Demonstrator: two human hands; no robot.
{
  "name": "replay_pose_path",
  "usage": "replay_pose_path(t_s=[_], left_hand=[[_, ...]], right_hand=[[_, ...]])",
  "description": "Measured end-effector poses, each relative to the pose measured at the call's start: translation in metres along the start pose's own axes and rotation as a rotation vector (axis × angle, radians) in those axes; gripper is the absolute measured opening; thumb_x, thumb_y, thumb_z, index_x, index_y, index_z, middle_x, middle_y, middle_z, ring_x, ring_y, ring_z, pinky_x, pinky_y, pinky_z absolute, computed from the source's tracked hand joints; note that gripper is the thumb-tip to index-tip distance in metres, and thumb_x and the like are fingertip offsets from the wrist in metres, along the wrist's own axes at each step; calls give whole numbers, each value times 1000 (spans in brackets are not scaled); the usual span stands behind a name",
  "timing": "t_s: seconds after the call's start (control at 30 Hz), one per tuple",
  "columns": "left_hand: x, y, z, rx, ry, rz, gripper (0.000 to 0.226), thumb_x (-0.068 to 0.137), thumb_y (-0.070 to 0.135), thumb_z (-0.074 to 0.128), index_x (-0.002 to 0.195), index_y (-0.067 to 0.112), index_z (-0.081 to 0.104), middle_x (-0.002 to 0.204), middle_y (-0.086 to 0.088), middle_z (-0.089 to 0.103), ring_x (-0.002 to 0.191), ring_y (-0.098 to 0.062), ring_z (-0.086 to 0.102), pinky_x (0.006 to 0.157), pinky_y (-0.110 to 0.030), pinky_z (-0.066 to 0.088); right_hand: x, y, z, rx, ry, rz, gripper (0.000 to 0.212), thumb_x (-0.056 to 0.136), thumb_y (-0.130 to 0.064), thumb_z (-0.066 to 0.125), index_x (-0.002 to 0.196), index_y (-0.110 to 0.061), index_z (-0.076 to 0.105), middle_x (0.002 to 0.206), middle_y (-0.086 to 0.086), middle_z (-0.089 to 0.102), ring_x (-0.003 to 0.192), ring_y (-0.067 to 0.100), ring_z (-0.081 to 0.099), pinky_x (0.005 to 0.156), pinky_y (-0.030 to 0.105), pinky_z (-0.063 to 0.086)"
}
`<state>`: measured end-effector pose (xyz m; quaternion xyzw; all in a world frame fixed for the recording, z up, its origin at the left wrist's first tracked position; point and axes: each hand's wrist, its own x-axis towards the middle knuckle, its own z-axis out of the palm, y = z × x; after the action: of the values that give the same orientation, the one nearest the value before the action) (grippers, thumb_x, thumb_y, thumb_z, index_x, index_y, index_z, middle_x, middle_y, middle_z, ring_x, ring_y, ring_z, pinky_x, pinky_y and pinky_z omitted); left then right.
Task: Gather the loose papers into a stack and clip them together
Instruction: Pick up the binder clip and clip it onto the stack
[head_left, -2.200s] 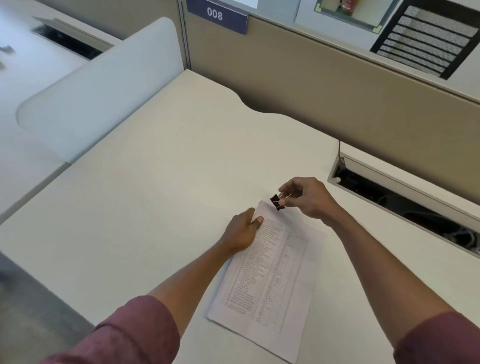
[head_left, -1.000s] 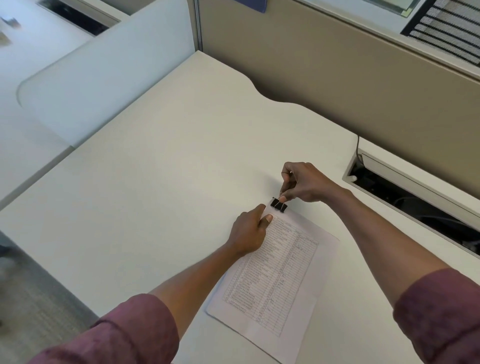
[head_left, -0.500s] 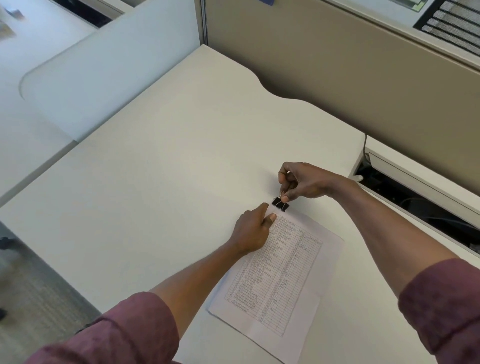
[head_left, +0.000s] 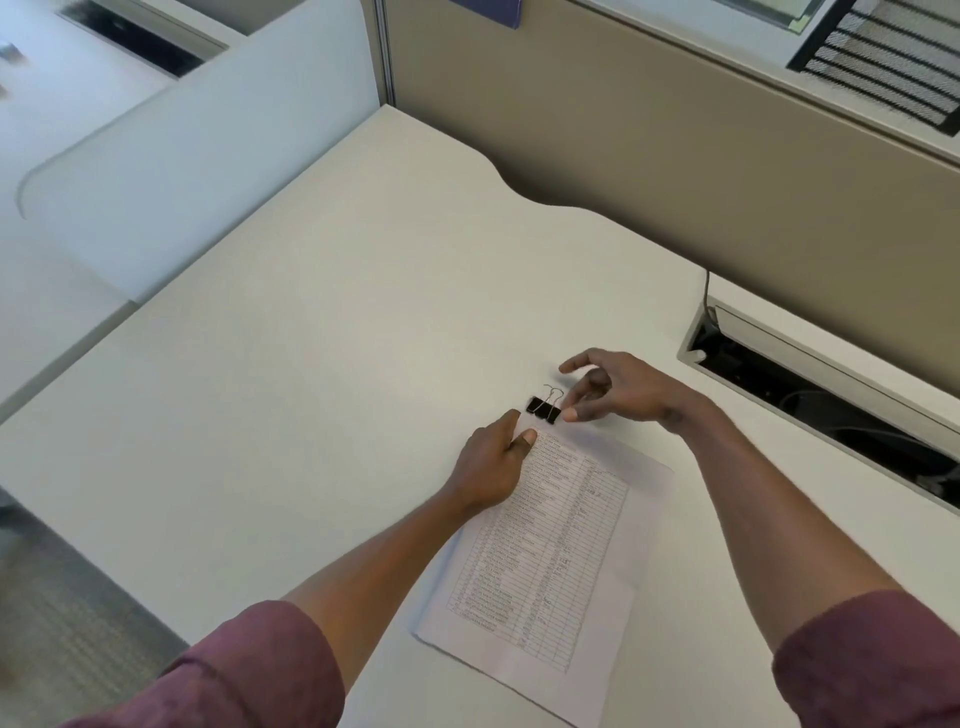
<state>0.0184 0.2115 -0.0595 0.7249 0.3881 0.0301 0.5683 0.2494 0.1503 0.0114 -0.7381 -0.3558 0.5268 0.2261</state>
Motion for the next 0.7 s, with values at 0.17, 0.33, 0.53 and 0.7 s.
replay_pose_path(t_s=[0.17, 0.33, 0.53, 0.7], left_hand=[[-2, -2, -4, -135, -1, -6, 38, 110, 38, 52, 93, 4, 49, 83, -9, 60, 78, -17, 50, 74, -38, 40], [-5, -7, -10, -275, 6, -28, 39, 107, 42, 54, 106, 3, 61, 103, -12, 77, 93, -22, 69, 88, -43, 53], [-15, 16, -20, -401, 72, -67, 33, 115, 24, 52, 94, -2, 56, 84, 4, 74, 82, -9, 66, 79, -27, 51], [-9, 24, -26, -478, 141, -68, 42, 107, 35, 56, 88, -1, 44, 86, -5, 52, 82, -21, 48, 80, -39, 39]], right_hand=[[-40, 40, 2, -17, 55, 112, 39, 75, -18, 96, 109, -17, 76, 74, -7, 76, 69, 8, 64, 78, 32, 47], [-82, 76, 12, 139, 266, 84, 24, 75, -19, 96, 94, -14, 81, 92, 0, 84, 85, 18, 76, 75, 32, 57], [-115, 98, 74, 651, 461, 51, 39, 83, -7, 87, 120, -4, 75, 111, 11, 83, 105, 33, 79, 84, 41, 63], [-131, 98, 137, 772, 551, 29, 34, 85, -9, 86, 117, -8, 79, 112, 7, 84, 104, 28, 81, 92, 43, 64]])
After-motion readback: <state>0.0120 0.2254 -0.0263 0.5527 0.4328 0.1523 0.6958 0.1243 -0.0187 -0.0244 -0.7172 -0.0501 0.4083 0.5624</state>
